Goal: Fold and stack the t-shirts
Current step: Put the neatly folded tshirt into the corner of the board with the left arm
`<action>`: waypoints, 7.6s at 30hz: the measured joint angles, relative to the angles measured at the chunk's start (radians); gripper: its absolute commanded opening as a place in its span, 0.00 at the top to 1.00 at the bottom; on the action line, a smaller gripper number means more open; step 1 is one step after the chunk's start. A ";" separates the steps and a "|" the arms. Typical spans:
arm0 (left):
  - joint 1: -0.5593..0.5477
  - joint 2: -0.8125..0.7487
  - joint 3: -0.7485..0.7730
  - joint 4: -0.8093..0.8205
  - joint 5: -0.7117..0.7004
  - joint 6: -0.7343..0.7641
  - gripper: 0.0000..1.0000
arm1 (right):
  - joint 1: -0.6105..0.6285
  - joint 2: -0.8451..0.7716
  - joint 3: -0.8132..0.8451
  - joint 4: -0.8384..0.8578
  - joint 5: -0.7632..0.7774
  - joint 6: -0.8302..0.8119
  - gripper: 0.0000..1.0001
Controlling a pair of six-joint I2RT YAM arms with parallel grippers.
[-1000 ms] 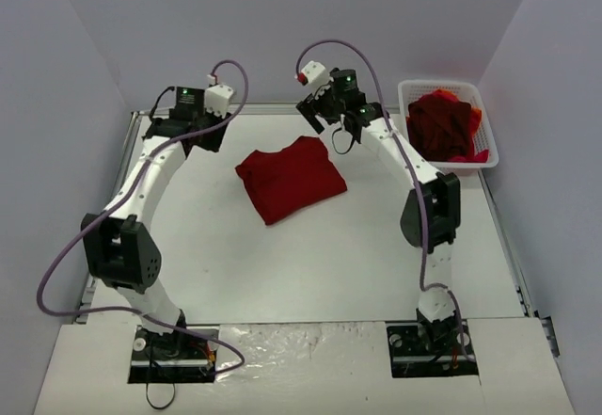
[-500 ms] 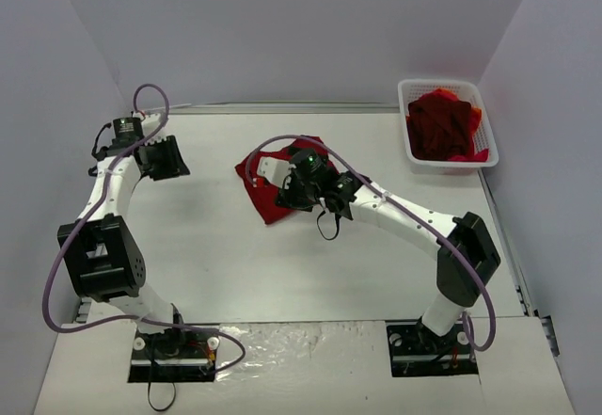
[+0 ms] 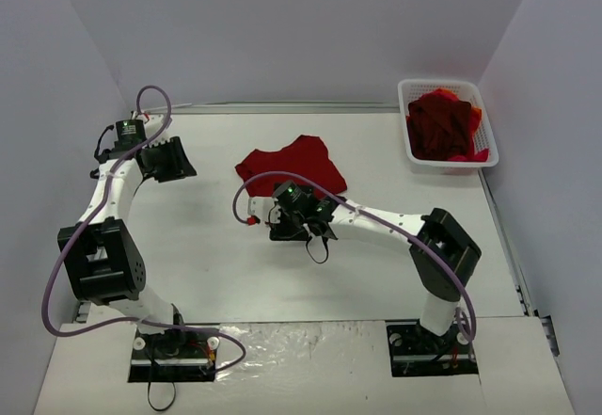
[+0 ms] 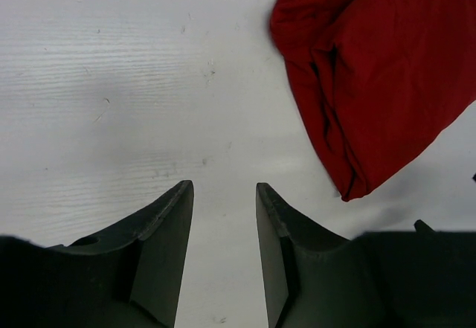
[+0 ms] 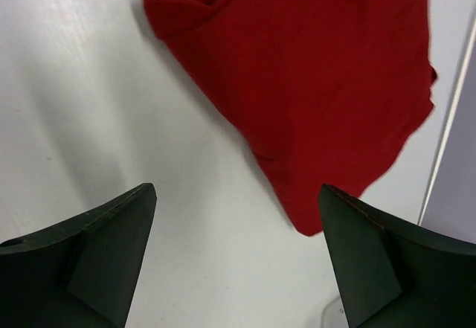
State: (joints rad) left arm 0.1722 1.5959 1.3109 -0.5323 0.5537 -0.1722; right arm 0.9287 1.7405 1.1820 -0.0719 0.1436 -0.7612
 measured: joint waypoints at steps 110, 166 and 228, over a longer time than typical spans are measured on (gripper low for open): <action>-0.239 0.569 0.041 0.642 0.466 -0.802 0.24 | 0.022 0.533 0.673 -0.117 -0.022 0.249 1.00; -0.006 0.634 0.547 -0.220 0.312 -0.090 0.98 | -0.639 0.069 0.389 -0.204 -0.363 0.275 0.00; 0.261 0.708 0.652 -0.280 -0.264 0.118 0.98 | -0.719 0.025 0.228 -0.202 -0.421 0.259 0.00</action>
State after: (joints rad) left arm 0.4332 2.3035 1.9633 -0.8120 0.2893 -0.0544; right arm 0.2100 1.7653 1.4097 -0.2737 -0.2775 -0.5018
